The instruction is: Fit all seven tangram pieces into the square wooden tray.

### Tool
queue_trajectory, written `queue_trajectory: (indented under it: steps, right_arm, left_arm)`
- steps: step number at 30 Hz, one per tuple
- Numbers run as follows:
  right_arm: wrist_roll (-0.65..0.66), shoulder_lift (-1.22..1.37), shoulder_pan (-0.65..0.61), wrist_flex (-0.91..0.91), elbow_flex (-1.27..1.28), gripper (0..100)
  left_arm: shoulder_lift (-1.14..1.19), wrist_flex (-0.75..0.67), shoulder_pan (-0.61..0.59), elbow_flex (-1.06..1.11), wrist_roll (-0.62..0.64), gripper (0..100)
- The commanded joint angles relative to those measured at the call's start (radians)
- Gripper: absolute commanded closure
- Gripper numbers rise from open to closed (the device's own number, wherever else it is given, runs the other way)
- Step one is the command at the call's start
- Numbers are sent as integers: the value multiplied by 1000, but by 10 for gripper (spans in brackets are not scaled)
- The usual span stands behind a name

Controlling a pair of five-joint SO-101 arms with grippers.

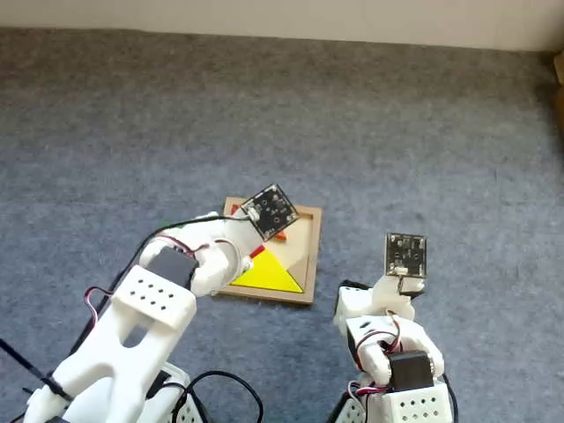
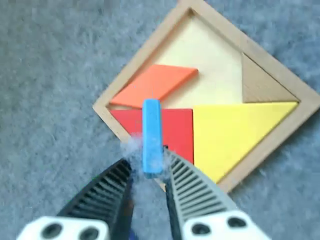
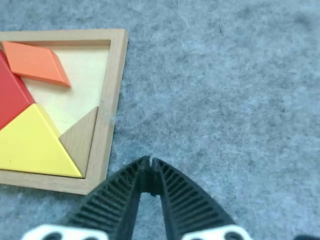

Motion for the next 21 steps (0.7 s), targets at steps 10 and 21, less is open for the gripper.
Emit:
queue_trajectory:
  steps: [10, 21]
  right_arm:
    - [14, -12, 12, -31, 116, 994]
    - [14, -12, 12, -31, 116, 994]
  left_arm:
    - [-22, -301, 82, 128, 6, 995]
    - [-22, -288, 84, 139, 8, 837]
